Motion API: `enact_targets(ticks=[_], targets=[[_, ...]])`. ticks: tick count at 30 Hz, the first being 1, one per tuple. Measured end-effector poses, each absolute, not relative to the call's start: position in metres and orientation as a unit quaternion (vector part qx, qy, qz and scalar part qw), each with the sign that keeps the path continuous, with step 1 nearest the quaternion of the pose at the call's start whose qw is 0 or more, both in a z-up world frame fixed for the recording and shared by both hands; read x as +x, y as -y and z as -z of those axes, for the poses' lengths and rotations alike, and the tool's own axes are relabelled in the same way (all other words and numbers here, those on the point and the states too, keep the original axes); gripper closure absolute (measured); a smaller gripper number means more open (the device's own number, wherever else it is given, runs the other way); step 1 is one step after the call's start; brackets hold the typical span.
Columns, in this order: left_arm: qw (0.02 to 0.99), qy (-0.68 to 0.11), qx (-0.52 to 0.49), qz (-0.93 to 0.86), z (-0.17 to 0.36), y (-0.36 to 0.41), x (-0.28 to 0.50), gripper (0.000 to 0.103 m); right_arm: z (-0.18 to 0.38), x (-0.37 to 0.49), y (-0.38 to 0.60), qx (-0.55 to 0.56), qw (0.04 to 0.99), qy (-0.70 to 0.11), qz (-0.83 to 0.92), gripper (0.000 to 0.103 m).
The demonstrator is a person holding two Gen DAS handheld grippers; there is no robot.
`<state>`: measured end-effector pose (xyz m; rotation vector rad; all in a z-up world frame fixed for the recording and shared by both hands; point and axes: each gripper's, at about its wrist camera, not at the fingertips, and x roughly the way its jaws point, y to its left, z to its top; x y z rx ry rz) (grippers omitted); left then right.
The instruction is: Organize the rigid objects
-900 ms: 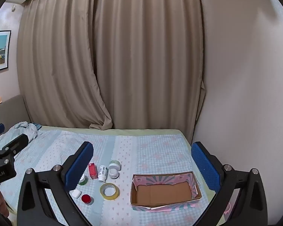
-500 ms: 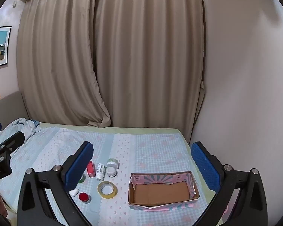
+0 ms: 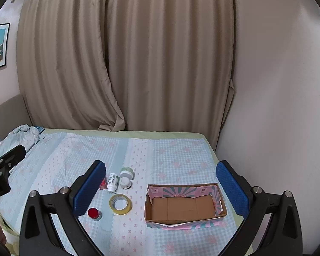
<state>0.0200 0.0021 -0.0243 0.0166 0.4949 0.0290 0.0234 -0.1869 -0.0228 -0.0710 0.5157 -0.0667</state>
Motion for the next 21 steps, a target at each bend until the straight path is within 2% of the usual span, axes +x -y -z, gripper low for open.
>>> enact_targets(ticks=[21], targets=[[0.961, -0.275, -0.005, -0.020, 0.034, -0.011, 0.031, 0.000, 0.041, 0.034, 0.188, -0.025, 0.960, -0.280, 0.019, 0.000]])
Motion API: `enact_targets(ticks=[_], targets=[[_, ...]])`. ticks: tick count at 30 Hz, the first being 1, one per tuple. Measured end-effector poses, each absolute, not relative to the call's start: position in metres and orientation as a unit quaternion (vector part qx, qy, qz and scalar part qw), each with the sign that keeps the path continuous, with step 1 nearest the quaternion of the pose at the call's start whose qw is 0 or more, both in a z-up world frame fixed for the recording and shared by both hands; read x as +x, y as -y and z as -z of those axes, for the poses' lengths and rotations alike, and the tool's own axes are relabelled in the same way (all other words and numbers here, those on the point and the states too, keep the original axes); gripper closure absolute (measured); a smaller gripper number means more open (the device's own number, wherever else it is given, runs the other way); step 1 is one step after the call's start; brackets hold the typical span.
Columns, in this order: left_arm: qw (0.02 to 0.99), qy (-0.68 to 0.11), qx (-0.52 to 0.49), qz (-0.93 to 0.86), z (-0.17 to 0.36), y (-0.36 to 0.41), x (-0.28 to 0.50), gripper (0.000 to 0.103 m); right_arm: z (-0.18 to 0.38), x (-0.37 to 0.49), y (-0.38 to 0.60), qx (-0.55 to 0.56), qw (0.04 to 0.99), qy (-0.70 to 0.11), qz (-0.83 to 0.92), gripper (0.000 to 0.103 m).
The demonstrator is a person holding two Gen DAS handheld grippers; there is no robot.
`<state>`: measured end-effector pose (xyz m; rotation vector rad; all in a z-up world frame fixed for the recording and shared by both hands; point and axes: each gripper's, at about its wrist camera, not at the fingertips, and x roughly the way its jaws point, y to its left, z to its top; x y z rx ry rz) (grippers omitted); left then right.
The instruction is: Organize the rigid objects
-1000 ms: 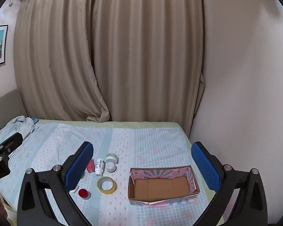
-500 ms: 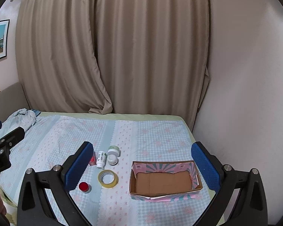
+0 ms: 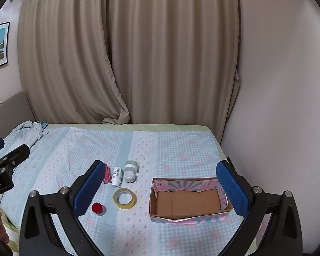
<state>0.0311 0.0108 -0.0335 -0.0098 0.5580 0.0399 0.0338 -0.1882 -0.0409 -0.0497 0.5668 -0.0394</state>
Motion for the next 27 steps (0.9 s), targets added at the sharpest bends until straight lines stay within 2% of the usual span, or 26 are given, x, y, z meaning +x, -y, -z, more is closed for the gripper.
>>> enact_targets(ticks=[27], targets=[[0.960, -0.281, -0.004, -0.023, 0.0376, -0.0128, 0.0333, 0.000, 0.0515, 0.0303, 0.1901, -0.017, 0.959, -0.284, 0.014, 0.000]])
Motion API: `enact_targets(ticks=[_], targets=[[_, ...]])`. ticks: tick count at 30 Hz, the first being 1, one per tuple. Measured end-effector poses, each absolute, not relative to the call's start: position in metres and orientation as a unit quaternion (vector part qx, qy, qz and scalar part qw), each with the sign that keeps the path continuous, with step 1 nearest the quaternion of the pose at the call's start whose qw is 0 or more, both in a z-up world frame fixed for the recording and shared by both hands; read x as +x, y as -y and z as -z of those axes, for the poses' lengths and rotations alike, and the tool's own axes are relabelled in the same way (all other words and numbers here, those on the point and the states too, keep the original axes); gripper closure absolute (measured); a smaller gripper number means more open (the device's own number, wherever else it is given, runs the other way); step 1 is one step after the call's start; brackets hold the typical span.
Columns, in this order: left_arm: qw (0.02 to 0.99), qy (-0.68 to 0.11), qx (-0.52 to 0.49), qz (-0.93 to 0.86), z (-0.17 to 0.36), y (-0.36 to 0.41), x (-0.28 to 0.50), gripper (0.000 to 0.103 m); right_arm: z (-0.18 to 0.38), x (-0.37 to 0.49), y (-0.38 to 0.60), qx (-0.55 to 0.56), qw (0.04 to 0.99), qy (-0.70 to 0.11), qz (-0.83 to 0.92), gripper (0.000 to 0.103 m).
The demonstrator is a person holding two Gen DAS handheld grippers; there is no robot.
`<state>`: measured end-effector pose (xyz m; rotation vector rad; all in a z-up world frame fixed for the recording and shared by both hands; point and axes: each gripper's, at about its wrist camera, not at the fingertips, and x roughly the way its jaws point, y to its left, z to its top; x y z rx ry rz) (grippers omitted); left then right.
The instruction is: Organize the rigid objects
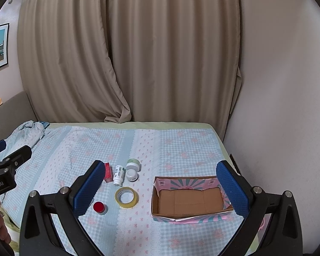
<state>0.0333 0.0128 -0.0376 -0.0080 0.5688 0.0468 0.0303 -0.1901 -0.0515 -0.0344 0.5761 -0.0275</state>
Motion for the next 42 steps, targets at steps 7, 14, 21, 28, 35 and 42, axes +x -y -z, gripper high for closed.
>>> enact_targets(ticks=[7, 14, 21, 28, 35, 42], targets=[[0.959, -0.283, -0.007, -0.023, 0.039, -0.014, 0.034, 0.000, 0.052, 0.033, 0.191, -0.017, 0.958, -0.287, 0.013, 0.000], [0.959, -0.283, -0.008, -0.032, 0.042, -0.014, 0.035, 0.000, 0.052, 0.037, 0.191, -0.012, 0.956, -0.292, 0.002, 0.000], [0.959, -0.282, -0.020, -0.025, 0.042, -0.015, 0.040, 0.000, 0.055, 0.039, 0.193, -0.008, 0.956, -0.293, 0.000, 0.000], [0.951, -0.303, -0.022, -0.053, 0.042, -0.026, 0.049, 0.000, 0.053, 0.040, 0.189, -0.025, 0.956, -0.292, -0.006, 0.000], [0.942, -0.327, -0.031, -0.073, 0.053, -0.049, 0.059, 0.000, 0.063, 0.051, 0.182, -0.044, 0.950, -0.306, -0.036, 0.000], [0.935, -0.350, -0.021, -0.052, 0.075, -0.087, 0.080, 0.000, 0.085, 0.072, 0.155, -0.032, 0.942, -0.331, -0.042, 0.000]])
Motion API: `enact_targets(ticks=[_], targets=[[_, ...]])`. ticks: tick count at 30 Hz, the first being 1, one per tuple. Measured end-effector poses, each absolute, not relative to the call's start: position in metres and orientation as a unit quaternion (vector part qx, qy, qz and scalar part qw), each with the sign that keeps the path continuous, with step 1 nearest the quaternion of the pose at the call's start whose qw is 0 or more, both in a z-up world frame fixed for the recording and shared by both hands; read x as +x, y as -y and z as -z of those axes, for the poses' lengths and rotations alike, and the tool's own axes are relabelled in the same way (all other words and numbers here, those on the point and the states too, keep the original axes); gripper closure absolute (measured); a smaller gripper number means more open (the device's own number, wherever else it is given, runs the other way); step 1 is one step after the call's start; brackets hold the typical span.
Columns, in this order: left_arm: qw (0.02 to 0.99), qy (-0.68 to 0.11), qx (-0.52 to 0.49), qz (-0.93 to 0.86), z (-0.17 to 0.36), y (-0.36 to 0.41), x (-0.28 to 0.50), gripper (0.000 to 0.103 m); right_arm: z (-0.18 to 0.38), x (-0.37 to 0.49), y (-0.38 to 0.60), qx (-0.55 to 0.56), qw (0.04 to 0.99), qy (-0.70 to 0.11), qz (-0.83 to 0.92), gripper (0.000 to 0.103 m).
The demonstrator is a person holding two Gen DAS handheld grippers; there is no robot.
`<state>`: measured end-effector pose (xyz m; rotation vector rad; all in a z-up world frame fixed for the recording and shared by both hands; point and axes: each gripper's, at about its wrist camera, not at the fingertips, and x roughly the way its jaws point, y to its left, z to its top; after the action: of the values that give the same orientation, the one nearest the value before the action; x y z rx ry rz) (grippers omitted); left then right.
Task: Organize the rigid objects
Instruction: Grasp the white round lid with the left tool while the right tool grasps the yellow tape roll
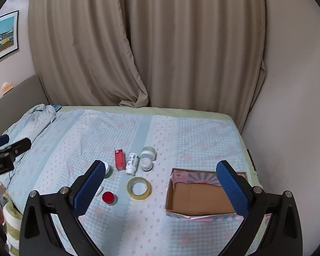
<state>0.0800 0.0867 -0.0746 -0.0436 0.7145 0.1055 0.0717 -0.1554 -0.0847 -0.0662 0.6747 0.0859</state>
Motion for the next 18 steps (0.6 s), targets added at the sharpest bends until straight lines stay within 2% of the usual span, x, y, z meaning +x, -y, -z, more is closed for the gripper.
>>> enact_targets(ticks=[8, 18], targets=[[0.923, -0.384, 0.008, 0.036, 0.107, -0.154, 0.131, 0.000, 0.114, 0.097, 0.090, 0.020, 0.930, -0.365, 0.016, 0.000], [0.885, -0.444, 0.070, 0.122, 0.203, -0.199, 0.223, 0.000, 0.178, 0.150, 0.022, 0.062, 0.908, -0.404, 0.093, 0.000]])
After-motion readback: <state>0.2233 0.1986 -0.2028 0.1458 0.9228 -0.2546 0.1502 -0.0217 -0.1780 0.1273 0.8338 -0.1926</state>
